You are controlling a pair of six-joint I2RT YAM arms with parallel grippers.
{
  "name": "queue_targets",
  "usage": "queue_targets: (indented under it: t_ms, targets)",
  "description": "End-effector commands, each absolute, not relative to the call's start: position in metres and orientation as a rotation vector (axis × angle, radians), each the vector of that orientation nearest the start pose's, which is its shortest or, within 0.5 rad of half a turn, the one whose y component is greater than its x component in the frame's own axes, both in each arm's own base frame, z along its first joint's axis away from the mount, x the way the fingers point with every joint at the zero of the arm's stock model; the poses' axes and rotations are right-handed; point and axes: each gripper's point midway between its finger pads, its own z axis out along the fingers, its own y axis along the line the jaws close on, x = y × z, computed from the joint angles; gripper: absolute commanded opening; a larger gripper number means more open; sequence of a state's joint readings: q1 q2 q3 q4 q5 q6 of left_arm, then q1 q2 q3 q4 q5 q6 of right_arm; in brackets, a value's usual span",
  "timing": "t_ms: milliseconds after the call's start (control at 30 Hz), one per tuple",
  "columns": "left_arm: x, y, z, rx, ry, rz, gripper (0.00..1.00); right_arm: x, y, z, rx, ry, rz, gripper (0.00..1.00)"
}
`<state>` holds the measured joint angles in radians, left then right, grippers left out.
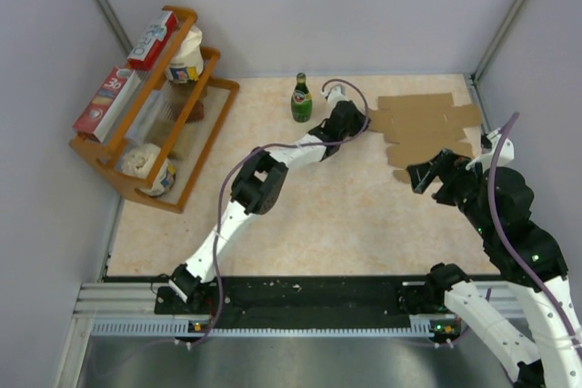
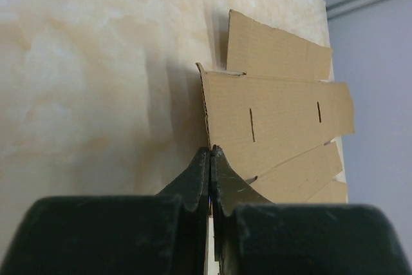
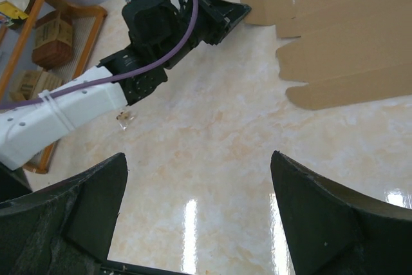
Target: Fold the paper box
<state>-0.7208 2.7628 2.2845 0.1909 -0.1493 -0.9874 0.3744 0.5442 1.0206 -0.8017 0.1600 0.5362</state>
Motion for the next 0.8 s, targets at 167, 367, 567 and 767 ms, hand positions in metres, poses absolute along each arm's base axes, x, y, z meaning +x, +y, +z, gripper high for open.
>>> queue_targets:
  t_ms: [167, 367, 567, 767]
  targets:
    - [0.498, -0.468, 0.154, -0.147, 1.969, -1.010, 0.00, 0.196, 0.063, 0.307, 0.258, 1.888, 0.433, 0.91]
    - [0.443, -0.441, 0.153, 0.060, 2.055, -0.984, 0.00, 0.194, 0.056, 0.305, 0.239, 1.891, 0.375, 0.91]
    - [0.399, -0.399, 0.162, 0.225, 2.054, -0.904, 0.00, 0.193, 0.059, 0.299, 0.204, 1.929, 0.371, 0.91]
    - [0.372, -0.357, 0.157, 0.367, 2.089, -0.733, 0.00, 0.194, 0.059, 0.283, 0.190, 1.967, 0.346, 0.91]
